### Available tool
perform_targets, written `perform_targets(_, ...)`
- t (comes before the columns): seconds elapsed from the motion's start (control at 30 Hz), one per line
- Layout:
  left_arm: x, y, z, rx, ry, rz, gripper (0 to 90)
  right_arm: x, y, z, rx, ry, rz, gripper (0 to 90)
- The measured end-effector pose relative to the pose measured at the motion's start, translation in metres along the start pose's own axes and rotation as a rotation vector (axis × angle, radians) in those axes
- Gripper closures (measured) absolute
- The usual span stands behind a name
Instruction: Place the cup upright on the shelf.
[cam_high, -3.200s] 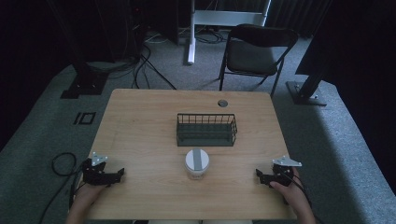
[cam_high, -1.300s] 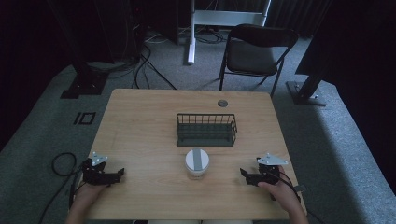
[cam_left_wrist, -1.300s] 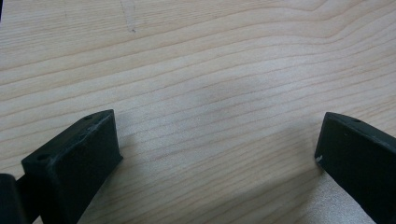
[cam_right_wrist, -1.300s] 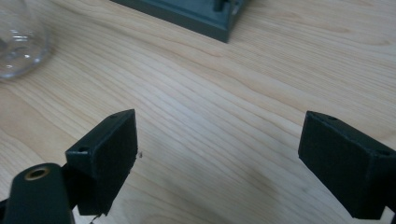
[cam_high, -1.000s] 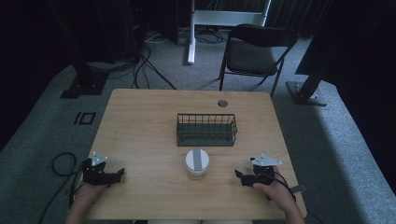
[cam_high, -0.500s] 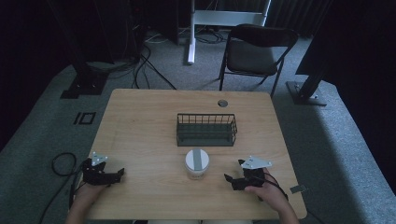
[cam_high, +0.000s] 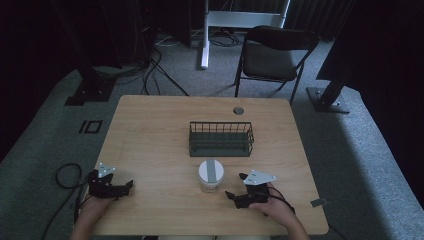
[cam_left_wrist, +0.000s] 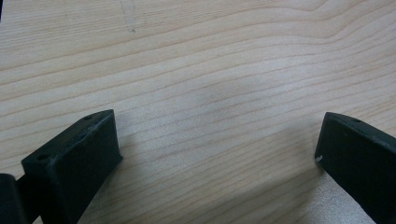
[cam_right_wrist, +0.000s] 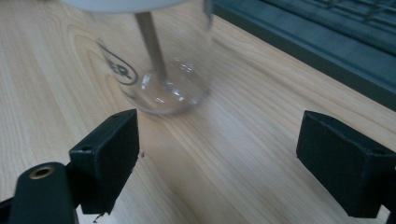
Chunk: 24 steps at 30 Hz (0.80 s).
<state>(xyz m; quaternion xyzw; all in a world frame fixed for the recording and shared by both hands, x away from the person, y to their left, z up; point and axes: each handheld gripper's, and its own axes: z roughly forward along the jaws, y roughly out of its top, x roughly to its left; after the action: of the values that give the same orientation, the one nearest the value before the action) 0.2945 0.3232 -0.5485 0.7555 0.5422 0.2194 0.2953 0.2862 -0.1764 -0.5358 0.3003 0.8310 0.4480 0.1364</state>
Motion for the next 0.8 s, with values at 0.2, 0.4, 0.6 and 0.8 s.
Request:
perform_targets(0.2, 0.0, 0.0, 0.0, 0.0, 0.0, 0.0, 0.0, 0.009, 0.004, 0.011, -0.011, 0.023, -0.011, 13.0)
perform_targets(0.4, 0.0, 0.0, 0.0, 0.0, 0.0, -0.001, 0.0, 0.015, 0.012, 0.017, -0.048, 0.042, -0.011, 12.6)
perform_targets(0.6, 0.0, 0.0, 0.0, 0.0, 0.0, 0.0, 0.0, 0.021, 0.017, 0.026, -0.065, 0.048, -0.014, 12.6)
perform_targets(0.8, 0.0, 0.0, 0.0, 0.0, 0.0, 0.0, 0.1, 0.021, 0.02, 0.034, -0.096, 0.048, 0.017, 11.9)
